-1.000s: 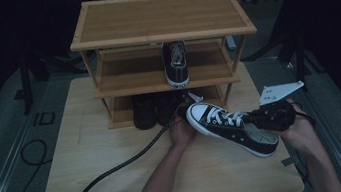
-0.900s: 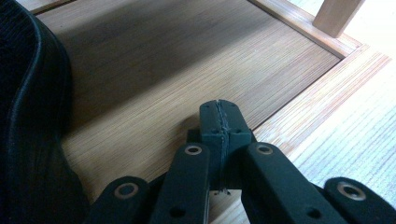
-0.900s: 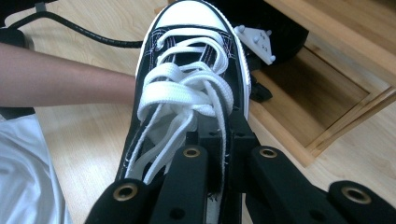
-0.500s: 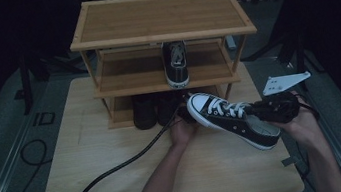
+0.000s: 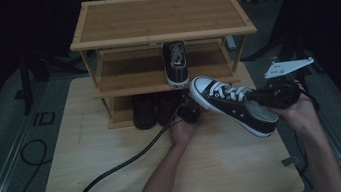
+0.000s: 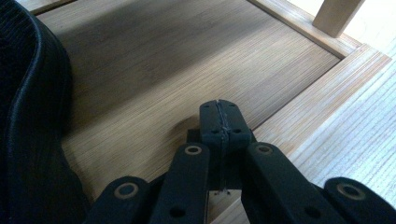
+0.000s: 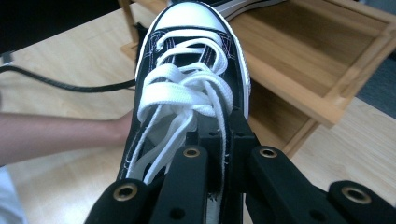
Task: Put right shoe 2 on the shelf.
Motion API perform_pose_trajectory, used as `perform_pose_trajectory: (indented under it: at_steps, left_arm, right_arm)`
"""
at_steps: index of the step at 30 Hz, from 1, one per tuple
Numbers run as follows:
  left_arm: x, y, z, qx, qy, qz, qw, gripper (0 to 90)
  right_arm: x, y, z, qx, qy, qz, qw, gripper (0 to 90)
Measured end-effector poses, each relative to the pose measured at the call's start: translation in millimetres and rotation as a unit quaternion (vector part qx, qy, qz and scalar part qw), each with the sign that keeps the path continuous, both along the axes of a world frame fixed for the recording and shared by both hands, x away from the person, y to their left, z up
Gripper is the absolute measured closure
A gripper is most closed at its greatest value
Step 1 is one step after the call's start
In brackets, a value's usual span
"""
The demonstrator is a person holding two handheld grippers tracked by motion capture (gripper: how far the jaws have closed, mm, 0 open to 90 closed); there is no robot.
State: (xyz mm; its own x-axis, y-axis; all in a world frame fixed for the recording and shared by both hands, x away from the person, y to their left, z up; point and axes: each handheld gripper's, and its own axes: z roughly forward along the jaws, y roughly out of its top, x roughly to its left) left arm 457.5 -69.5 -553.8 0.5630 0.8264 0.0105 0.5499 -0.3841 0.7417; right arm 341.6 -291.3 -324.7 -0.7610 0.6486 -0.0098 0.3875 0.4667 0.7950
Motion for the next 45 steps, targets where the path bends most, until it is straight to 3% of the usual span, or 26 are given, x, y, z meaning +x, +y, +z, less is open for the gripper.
perform_pose_trajectory:
  at_steps: [5,7,11,20,26,32,35,39,45]
  left_arm:
    - [0.0,-0.1,0.0,0.0,0.0,0.001,1.0,90.0]
    - [-0.1,-1.7,-0.9,-0.013,0.0,0.001,0.9999,90.0]
    - [-0.1,0.2,0.3,0.003,0.0,0.0,1.0,90.0]
    - [0.0,-0.1,0.1,0.0,0.0,0.0,1.0,90.0]
    - [0.3,0.1,0.1,0.003,-0.002,0.0,1.0,90.0]
    - [0.5,-0.1,-0.2,-0.001,-0.001,-0.004,1.0,90.0]
    - [0.6,-0.1,-0.2,-0.002,-0.001,-0.004,1.0,90.0]
    - [0.6,0.0,-0.2,-0.001,-0.001,-0.004,1.0,90.0]
    - [0.6,0.0,-0.2,-0.002,-0.001,-0.004,1.0,90.0]
  right_arm:
    - [9.7,1.0,2.2,0.004,0.002,-0.022,0.9997,88.2]
    - [13.7,1.3,3.1,0.008,0.004,-0.03,0.9995,88.2]
    - [21.8,3.1,5.4,0.006,0.003,-0.051,0.9987,88.2]
    - [40.2,14.8,9.1,0.0,0.002,-0.093,0.9956,88.1]
    - [53.1,24.7,8.6,0.006,0.004,-0.127,0.9919,88.1]
    - [61.9,34.4,7.9,-0.01,-0.005,-0.166,0.9861,88.0]
    - [65.3,38.1,7.1,-0.015,-0.007,-0.176,0.9842,88.1]
    - [69.7,43.8,5.7,-0.022,-0.008,-0.176,0.9841,88.1]
    - [76.5,49.1,4.1,-0.013,-0.004,-0.183,0.983,88.0]
